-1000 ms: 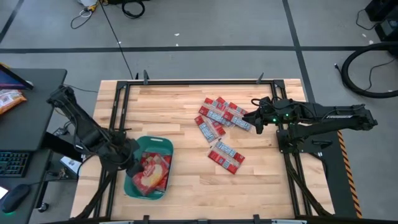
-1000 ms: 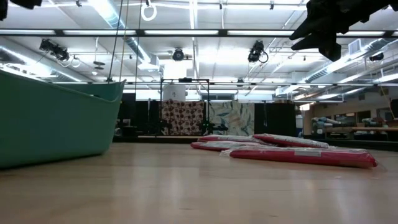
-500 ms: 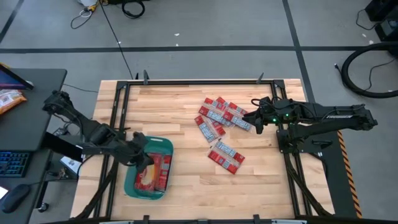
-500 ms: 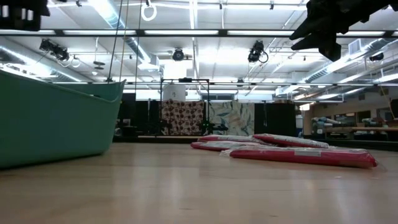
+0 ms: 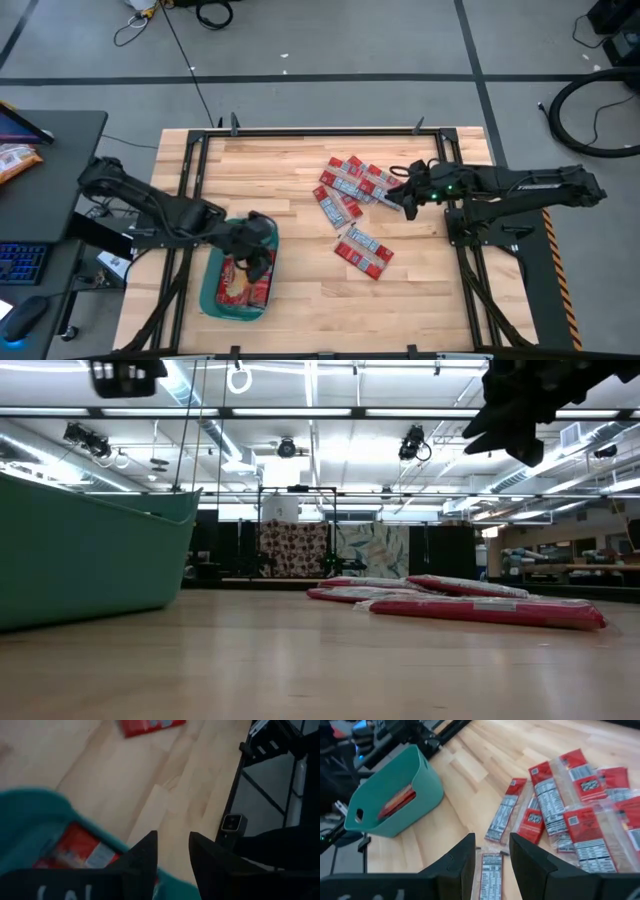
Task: Sort popcorn bags into baskets
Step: Put the red popcorn bag into the green bin
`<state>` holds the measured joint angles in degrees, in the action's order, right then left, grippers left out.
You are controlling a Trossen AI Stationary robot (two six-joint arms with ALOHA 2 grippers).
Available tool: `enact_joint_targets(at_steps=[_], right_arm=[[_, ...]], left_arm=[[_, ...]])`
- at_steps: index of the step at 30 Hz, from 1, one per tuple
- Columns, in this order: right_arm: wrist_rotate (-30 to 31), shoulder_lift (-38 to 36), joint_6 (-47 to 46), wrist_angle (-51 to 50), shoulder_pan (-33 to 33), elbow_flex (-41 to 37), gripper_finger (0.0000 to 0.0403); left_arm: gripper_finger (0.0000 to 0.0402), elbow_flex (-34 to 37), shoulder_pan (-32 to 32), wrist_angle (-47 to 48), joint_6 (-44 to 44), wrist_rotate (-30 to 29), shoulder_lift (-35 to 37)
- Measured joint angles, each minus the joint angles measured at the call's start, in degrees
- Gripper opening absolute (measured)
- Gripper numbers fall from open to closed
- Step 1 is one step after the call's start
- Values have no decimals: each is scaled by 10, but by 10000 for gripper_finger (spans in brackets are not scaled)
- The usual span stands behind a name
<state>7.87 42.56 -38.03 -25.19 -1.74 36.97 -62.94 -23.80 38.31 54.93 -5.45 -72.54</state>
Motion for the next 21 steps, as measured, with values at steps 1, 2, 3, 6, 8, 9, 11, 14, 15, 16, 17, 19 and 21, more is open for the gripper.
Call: enact_joint_targets(at_steps=[1,2,3,6,8,9,11,14,15,16,17,19,21], right_arm=[[-4,4,2,0,0,0,125],[-8,7,4,0,0,0,125],[-13,11,6,0,0,0,125],[-20,15,8,0,0,0,125],[-20,15,11,2,0,0,125],[-21,15,11,-2,0,0,125],[-22,16,11,-6,0,0,125],[-22,27,16,-20,0,0,125],[-22,34,24,-25,0,0,125],[-22,42,37,-25,0,0,125],[-21,50,52,-30,0,0,125],[-16,70,85,-41,-2,0,127],[-15,92,115,-42,-6,0,132]], left_arm=[[116,-7,6,-7,-9,1,-8],[116,-13,11,-19,-22,2,-15],[116,-17,16,-40,-37,0,-20],[117,-18,28,-131,-83,-26,-32],[117,-19,35,-185,-108,-50,-36],[117,-19,41,-202,-116,-58,-39],[117,-19,58,-215,-108,-61,-46],[117,-19,83,-214,-84,-55,-61],[117,-19,91,-212,-82,-47,-67],[117,-19,99,-218,-81,-39,-73],[117,-19,105,-227,-80,-32,-79],[117,-19,116,-244,-78,-20,-91],[117,-19,122,-259,-77,-11,-99]])
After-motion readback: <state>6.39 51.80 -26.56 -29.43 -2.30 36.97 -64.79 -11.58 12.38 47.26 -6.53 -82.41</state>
